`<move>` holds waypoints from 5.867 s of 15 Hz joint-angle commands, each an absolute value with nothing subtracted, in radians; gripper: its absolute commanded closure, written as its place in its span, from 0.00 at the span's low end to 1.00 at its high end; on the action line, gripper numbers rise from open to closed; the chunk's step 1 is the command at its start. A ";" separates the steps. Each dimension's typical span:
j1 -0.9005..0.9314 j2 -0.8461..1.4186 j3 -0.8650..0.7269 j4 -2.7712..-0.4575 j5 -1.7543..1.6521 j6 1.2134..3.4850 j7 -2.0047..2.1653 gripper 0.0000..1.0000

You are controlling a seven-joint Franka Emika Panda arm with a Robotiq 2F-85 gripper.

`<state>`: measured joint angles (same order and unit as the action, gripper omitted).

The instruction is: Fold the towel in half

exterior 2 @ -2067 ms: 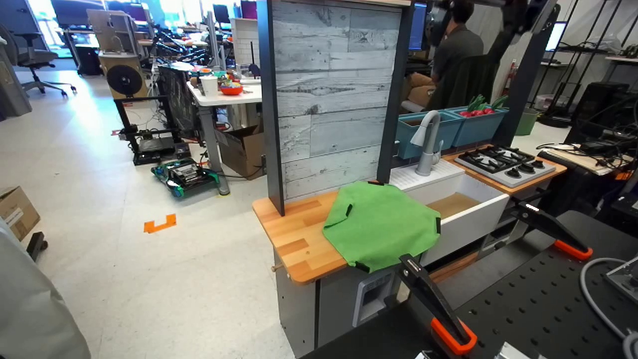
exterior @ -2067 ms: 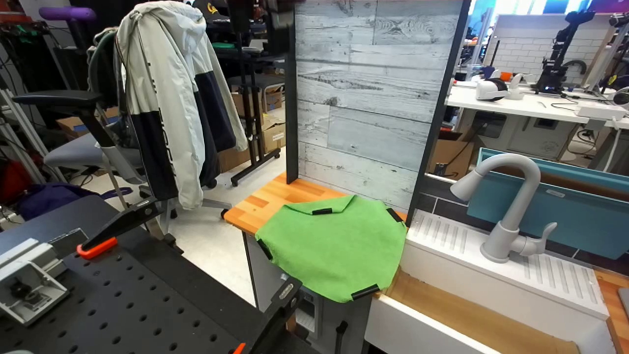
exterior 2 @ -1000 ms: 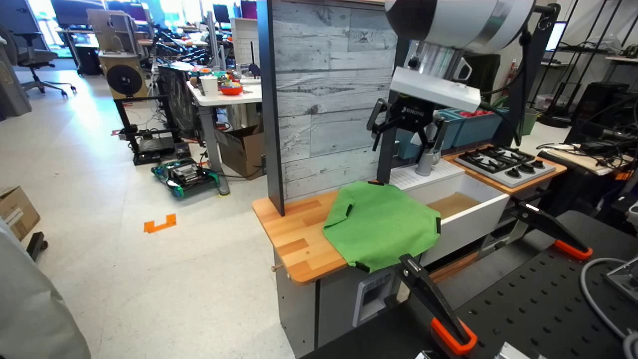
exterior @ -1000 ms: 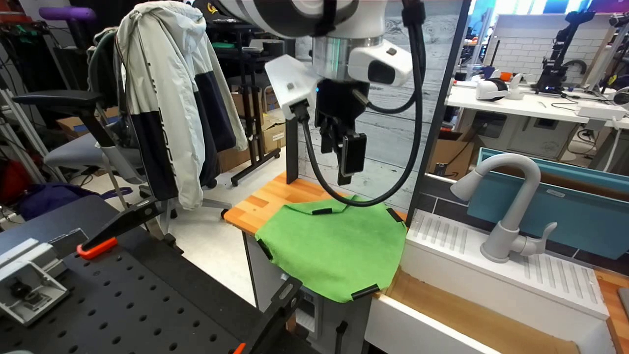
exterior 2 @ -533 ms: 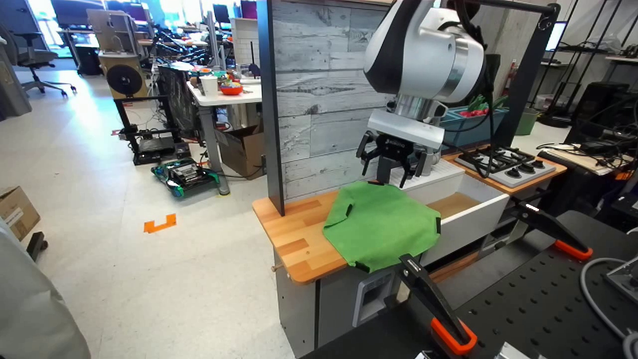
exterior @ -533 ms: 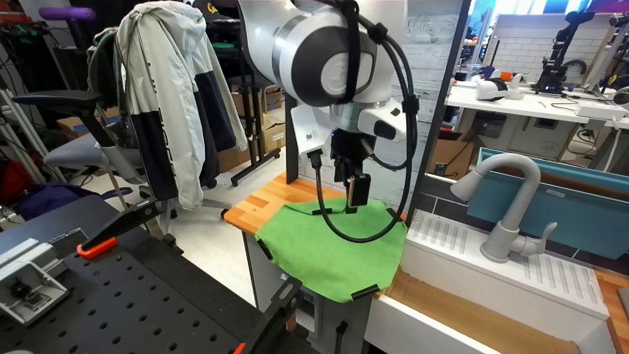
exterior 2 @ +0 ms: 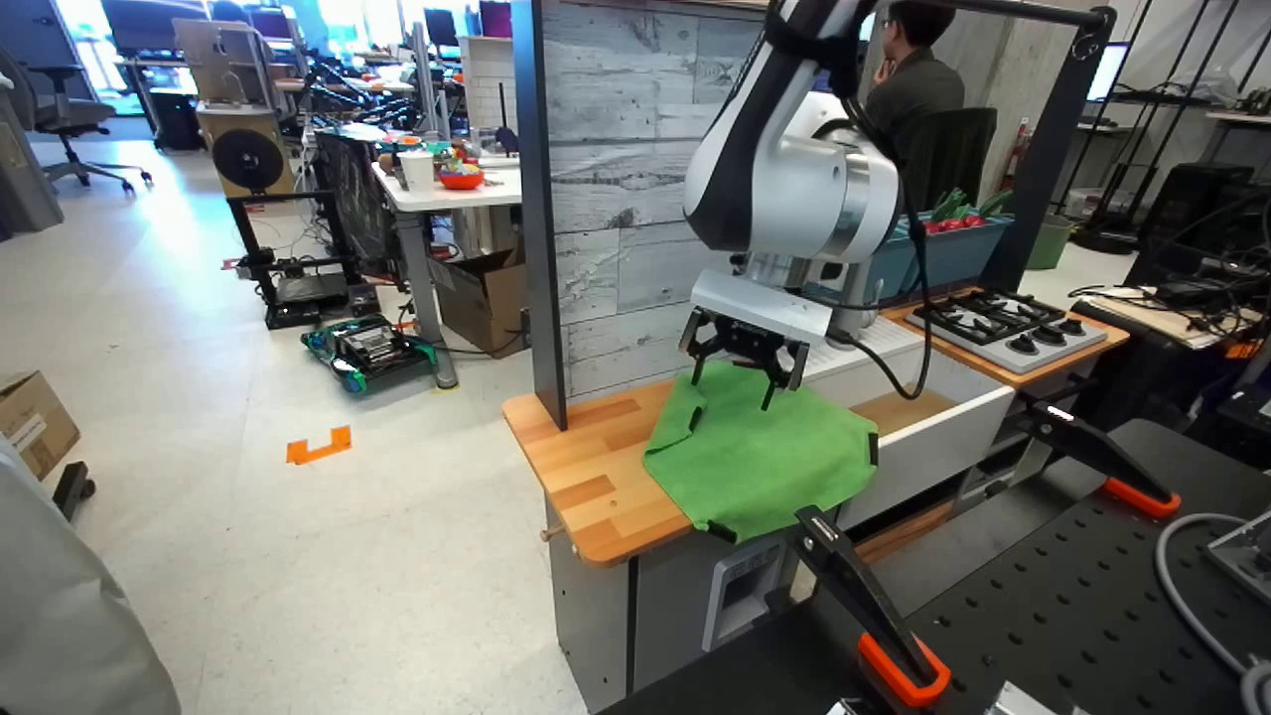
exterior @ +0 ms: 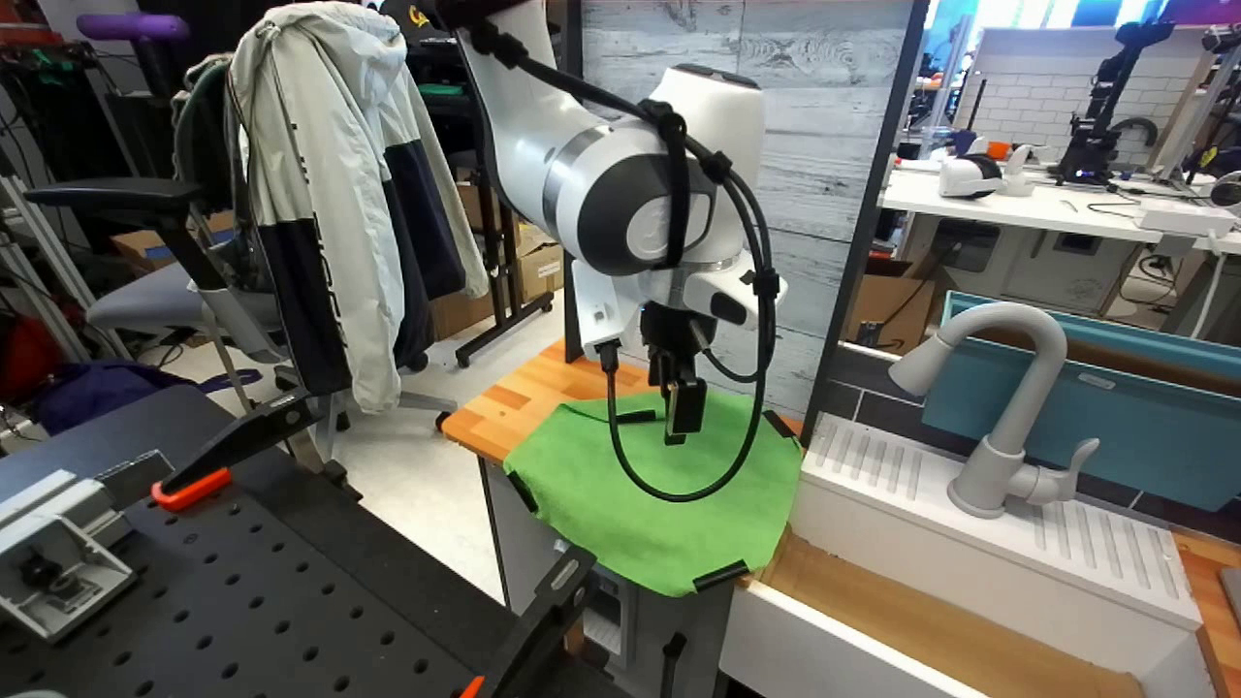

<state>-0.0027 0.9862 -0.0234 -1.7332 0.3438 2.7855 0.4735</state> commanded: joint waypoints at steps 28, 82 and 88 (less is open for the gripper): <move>0.083 1.140 -0.076 -1.505 0.331 2.734 0.548 0.99; -0.171 0.912 -0.007 -2.006 0.347 2.846 0.274 0.01; -0.184 0.882 0.014 -2.004 0.354 2.844 0.264 0.00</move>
